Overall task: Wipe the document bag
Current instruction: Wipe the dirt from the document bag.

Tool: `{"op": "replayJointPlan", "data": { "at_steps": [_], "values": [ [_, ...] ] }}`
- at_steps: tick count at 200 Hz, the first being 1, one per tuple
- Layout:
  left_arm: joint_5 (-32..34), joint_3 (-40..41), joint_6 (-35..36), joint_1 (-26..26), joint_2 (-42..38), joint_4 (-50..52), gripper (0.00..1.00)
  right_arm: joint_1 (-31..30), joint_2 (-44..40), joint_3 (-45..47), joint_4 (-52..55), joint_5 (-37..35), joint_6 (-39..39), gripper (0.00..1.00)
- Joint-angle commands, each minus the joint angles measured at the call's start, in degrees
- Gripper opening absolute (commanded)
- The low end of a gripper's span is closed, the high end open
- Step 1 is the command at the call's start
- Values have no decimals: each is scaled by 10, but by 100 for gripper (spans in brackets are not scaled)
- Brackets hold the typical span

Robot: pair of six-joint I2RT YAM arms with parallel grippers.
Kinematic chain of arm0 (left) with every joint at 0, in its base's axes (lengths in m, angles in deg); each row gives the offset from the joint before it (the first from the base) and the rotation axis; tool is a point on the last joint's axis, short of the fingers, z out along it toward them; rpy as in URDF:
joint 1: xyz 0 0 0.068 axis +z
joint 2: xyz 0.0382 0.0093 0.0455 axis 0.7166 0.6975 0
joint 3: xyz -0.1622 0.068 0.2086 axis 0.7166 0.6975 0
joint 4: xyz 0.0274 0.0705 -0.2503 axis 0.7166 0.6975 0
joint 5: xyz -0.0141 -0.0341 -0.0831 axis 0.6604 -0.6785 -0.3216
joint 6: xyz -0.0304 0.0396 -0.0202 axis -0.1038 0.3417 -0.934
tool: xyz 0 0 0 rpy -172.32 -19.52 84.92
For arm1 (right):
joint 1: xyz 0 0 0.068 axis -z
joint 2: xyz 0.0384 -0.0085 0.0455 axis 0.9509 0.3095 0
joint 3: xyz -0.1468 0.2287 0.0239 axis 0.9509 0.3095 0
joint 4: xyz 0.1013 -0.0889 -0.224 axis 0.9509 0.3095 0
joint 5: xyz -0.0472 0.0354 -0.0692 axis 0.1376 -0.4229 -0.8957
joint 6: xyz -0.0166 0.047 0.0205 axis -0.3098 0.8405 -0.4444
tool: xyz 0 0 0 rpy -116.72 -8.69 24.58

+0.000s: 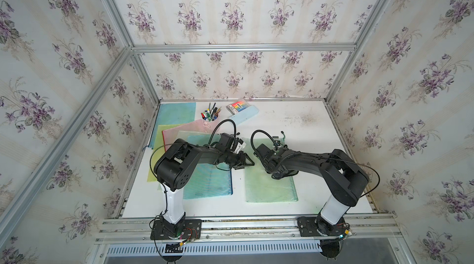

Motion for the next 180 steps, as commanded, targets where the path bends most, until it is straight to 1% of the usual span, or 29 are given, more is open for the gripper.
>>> {"op": "replayJointPlan", "data": {
  "at_steps": [1,15,27,45,64,92,111,122,136,151,160,180],
  "values": [
    [55,20,33,-3,-19,113,41,3,15,6,-24,59,9,33],
    [51,23,41,-6,-23,119,35,3,4,-6,-13,49,4,32],
    [43,14,51,-9,-10,132,28,-4,-10,-18,-5,39,-5,32],
    [34,2,56,-12,7,142,16,-34,-16,-54,43,0,-12,33],
    [33,-9,59,-12,17,150,9,-75,-7,-88,81,-20,-19,33],
    [25,-16,54,-13,32,149,4,-133,17,-104,60,6,-15,33],
    [21,-16,49,-13,36,141,4,-139,51,-104,27,30,-8,33],
    [16,-17,49,-14,38,140,3,-139,71,-101,8,26,-7,33],
    [9,-21,50,-15,42,144,3,-127,100,-106,10,8,4,32],
    [4,-24,55,-16,47,153,0,-89,113,-100,16,3,28,30],
    [3,-22,58,-16,46,156,0,-58,103,-78,0,3,35,30],
    [-2,-21,68,-16,47,165,0,7,71,-43,-47,12,20,29]
  ]
}}
